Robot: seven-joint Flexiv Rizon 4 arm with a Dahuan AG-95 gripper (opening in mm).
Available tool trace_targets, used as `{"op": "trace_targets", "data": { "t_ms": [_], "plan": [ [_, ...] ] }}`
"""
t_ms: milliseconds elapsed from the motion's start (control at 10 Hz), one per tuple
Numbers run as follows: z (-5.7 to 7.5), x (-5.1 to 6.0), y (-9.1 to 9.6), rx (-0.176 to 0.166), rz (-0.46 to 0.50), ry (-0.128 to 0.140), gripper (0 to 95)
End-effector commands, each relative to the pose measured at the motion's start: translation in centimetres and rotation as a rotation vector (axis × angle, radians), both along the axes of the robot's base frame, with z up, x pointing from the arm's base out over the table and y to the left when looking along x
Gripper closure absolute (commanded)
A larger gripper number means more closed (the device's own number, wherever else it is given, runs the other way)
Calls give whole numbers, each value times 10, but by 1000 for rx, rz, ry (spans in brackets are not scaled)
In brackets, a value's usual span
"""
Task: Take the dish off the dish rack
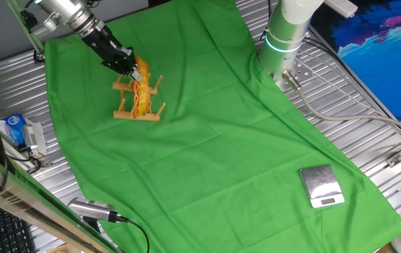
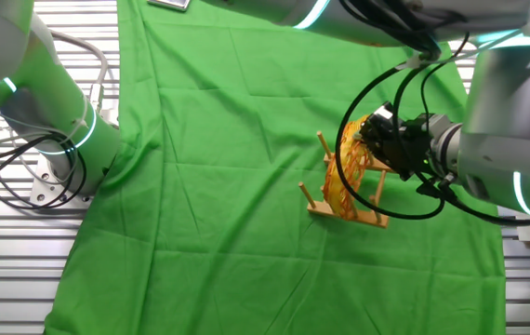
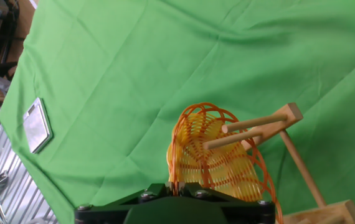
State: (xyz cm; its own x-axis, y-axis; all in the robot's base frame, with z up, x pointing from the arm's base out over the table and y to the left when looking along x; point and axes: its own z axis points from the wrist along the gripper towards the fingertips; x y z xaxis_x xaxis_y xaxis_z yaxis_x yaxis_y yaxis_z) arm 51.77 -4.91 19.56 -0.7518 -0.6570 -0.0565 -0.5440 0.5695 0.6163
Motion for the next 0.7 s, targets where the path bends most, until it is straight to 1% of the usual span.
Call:
{"op": "trace_targets", "data": {
  "t_ms": [100,500,700],
  "plan": [
    [6,1,0,6,-3,6,950],
    [15,0,0,27,-8,11,950],
    [19,-1,0,29,-8,12,950]
  ]
}}
